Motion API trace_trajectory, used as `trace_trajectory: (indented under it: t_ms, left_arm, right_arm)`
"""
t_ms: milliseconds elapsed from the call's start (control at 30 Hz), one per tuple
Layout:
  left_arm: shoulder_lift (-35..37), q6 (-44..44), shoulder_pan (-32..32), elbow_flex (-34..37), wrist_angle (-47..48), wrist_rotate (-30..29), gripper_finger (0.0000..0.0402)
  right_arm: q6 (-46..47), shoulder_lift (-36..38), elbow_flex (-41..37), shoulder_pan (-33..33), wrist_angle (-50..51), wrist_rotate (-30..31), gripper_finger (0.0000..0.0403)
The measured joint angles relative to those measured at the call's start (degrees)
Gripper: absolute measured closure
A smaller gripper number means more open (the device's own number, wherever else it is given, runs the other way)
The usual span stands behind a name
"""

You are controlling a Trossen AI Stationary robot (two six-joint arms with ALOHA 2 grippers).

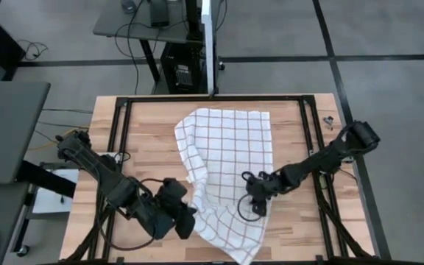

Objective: Roll towel
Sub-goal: Roll the white towel

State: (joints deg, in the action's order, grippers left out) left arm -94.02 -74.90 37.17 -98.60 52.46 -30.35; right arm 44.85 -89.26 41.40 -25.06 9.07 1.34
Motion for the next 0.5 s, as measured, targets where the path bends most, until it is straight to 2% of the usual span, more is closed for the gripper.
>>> trace_trajectory:
  t_ms: [167, 300, 367, 433, 500]
  left_arm:
    - [0.0, 6.1, -2.1, -0.3, 0.1, 0.0, 0.0401]
    - [0.0, 12.0, -3.8, -0.3, 0.0, 0.0, 0.0401]
    - [0.0, 15.4, -4.4, -0.3, -0.2, 0.0, 0.0401]
    - [0.0, 18.4, -4.6, -0.3, -0.5, 0.0, 0.0401]
    - [0.0, 20.6, -5.0, -0.3, -0.6, 0.6, 0.0401]
  right_arm:
    - [3.8, 7.9, 2.6, -4.9, -5.3, 0.1, 0.0223]
    - [10.3, 10.4, 2.9, -12.2, -19.8, 0.1, 0.0223]
    - [10.6, 9.9, 2.9, -15.6, -28.4, 0.3, 0.0223]
    - [11.0, 8.6, 2.9, -17.6, -37.8, 5.2, 0.0223]
    - [15.9, 6.2, 3.4, -18.8, -44.4, 10.4, 0.0223]
